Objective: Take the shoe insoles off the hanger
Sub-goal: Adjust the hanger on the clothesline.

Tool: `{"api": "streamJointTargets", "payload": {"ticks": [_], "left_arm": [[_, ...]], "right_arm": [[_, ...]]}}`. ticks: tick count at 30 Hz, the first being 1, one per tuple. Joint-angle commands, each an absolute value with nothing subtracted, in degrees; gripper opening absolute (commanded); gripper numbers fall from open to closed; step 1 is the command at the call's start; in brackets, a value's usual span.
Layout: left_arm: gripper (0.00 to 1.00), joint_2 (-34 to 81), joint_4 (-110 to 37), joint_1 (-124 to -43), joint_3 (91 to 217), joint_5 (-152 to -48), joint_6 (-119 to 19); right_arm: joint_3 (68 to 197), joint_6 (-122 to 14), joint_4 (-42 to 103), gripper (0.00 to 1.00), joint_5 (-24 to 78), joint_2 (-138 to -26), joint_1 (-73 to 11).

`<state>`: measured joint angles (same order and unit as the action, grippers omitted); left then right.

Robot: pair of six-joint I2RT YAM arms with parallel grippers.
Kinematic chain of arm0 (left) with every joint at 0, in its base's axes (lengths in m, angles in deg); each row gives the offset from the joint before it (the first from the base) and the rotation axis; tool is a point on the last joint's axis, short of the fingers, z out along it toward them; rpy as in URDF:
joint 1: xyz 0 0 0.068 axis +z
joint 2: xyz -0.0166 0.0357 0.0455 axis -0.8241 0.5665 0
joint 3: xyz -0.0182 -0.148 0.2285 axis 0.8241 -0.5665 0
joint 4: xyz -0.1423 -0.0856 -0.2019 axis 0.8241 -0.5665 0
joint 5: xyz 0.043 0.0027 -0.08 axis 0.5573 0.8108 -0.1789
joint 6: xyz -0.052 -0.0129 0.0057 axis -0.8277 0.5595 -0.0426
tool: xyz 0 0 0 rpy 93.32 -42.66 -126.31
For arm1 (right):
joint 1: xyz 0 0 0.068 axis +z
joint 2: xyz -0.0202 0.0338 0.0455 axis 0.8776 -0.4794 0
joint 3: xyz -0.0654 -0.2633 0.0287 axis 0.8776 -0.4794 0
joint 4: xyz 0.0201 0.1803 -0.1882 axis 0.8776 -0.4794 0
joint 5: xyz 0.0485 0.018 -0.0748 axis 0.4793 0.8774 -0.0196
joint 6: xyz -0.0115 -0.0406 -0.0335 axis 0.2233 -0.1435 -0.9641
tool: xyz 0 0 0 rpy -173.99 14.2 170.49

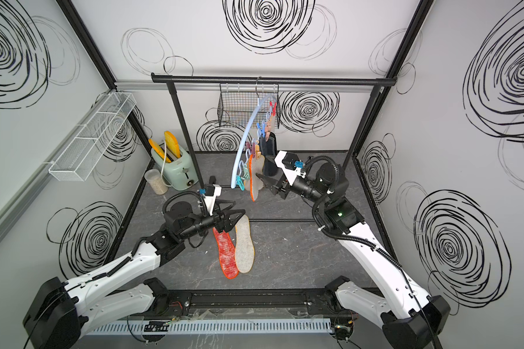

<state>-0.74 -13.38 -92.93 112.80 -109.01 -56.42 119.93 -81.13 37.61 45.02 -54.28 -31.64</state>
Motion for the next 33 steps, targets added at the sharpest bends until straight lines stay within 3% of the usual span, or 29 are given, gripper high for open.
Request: {"api": "streamJointTargets", "payload": {"ticks": [1,10,17,28,33], "left_arm": [[0.85,-1.9,-4.0,-96.4,113.4,-104.8,-49.6],[0.83,5.3,3.0,-100.2,118.6,-93.5,-43.3],[0.78,9.9,7.0,-100.8,121.7,-97.8,-41.9],[0.56,14.5,9.6,-106.7,123.5,-92.0,-37.8],[0.52,16.1,9.6,-109.3,124.5,-85.4,-35.9]], "right_arm": [[123.8,-80.8,37.8,0.6,42.2,-55.9,-33.1],[131.1,-76.4,35.6,0.56,43.4,-61.1,-34.2],[133.2,-69.8,34.3,0.56,41.6,-60.9,-34.2],[135.5,-59.6,28.1,0.53,35.7,-60.4,-34.2],[139.3,-52.9,23.0,0.49,35.3,-62.1,-33.9]]}}
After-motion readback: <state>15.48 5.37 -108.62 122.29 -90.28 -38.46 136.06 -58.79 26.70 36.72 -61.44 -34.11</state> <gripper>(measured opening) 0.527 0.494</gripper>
